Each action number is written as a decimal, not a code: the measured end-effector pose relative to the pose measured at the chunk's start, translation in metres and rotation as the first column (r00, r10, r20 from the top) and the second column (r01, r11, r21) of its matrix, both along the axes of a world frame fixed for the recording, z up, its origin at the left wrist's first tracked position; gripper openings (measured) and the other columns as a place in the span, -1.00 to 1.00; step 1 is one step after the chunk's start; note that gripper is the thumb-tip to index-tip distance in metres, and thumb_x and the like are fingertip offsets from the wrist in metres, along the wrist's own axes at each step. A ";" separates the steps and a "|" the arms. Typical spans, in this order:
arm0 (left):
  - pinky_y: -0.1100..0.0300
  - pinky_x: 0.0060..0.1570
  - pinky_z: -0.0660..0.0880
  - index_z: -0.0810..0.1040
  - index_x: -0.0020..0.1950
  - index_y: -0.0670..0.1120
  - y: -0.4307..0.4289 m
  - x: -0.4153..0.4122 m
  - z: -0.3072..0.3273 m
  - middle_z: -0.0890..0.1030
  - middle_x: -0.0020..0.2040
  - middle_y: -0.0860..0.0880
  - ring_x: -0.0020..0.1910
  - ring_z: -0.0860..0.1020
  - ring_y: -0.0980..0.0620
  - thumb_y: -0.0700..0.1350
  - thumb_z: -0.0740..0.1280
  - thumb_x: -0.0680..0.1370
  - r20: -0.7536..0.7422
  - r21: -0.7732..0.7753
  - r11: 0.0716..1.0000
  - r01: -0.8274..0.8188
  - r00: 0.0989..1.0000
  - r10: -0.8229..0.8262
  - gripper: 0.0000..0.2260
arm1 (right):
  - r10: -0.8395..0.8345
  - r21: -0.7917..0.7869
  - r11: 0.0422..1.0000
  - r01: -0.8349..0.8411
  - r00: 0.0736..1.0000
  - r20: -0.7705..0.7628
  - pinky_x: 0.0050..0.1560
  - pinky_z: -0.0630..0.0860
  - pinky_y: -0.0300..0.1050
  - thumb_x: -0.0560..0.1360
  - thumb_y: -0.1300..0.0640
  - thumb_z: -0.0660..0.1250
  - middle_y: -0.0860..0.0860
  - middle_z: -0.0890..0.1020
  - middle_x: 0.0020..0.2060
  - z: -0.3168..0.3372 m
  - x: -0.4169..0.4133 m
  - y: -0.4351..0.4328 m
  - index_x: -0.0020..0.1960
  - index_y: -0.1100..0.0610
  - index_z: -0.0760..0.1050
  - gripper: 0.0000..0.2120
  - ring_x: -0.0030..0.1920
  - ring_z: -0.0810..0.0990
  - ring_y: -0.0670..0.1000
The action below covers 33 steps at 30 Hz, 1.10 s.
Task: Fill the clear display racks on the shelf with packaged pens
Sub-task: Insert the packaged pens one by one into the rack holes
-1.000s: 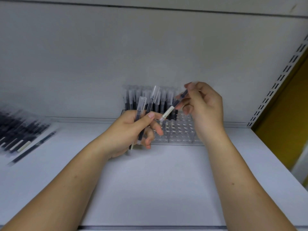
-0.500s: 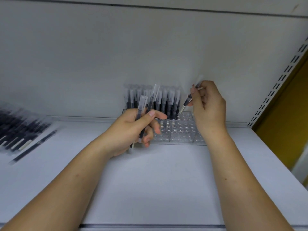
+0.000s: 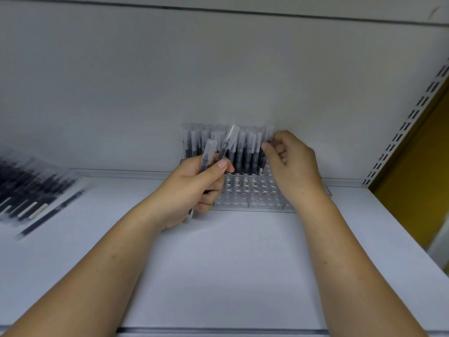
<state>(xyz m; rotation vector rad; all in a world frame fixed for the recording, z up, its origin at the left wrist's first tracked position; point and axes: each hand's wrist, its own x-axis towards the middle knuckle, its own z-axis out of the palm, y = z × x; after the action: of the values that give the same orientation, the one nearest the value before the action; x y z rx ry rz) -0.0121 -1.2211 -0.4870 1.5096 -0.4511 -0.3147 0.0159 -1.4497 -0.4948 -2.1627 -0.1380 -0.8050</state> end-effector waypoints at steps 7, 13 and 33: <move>0.23 -0.45 0.05 0.50 0.22 -0.17 0.002 0.005 -0.003 0.43 -0.25 -0.07 -0.46 0.16 0.06 -0.04 0.26 0.59 -0.121 -0.161 0.983 0.085 0.987 -0.105 -0.72 | -0.045 0.022 0.999 0.047 0.994 -0.102 -0.04 0.63 -0.01 0.59 -0.03 0.39 -0.13 0.64 -0.23 -0.001 -0.002 -0.002 0.01 0.03 0.60 -0.87 -0.20 0.61 -0.10; 0.17 -0.44 0.05 0.53 0.26 -0.23 0.004 0.008 -0.005 0.51 -0.18 -0.10 -0.46 0.21 0.05 -0.12 0.20 0.65 -0.101 -0.170 0.982 0.078 0.990 -0.096 -0.73 | -0.083 0.159 0.984 0.075 0.996 0.044 -0.15 0.54 -0.18 0.57 0.01 0.40 -0.13 0.63 -0.21 0.008 -0.008 0.002 0.02 0.03 0.58 -0.90 -0.25 0.57 -0.12; 0.21 -0.44 0.24 0.59 0.21 -0.30 0.000 0.005 -0.007 0.62 -0.20 -0.11 -0.43 0.29 0.04 -0.02 0.22 0.67 0.112 -0.003 0.997 0.073 0.991 -0.072 -0.64 | 0.570 0.437 0.759 -0.483 0.817 -0.088 -0.41 0.35 -0.15 0.60 0.21 0.42 -0.07 0.64 -0.35 0.018 -0.029 0.027 0.01 0.20 0.64 -0.94 -0.45 0.43 -0.06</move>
<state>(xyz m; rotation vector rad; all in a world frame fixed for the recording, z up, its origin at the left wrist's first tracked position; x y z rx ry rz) -0.0074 -1.2213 -0.4945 1.5108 -0.5963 -0.2864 -0.0133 -1.4227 -0.4772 -1.6738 -0.4209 -0.2303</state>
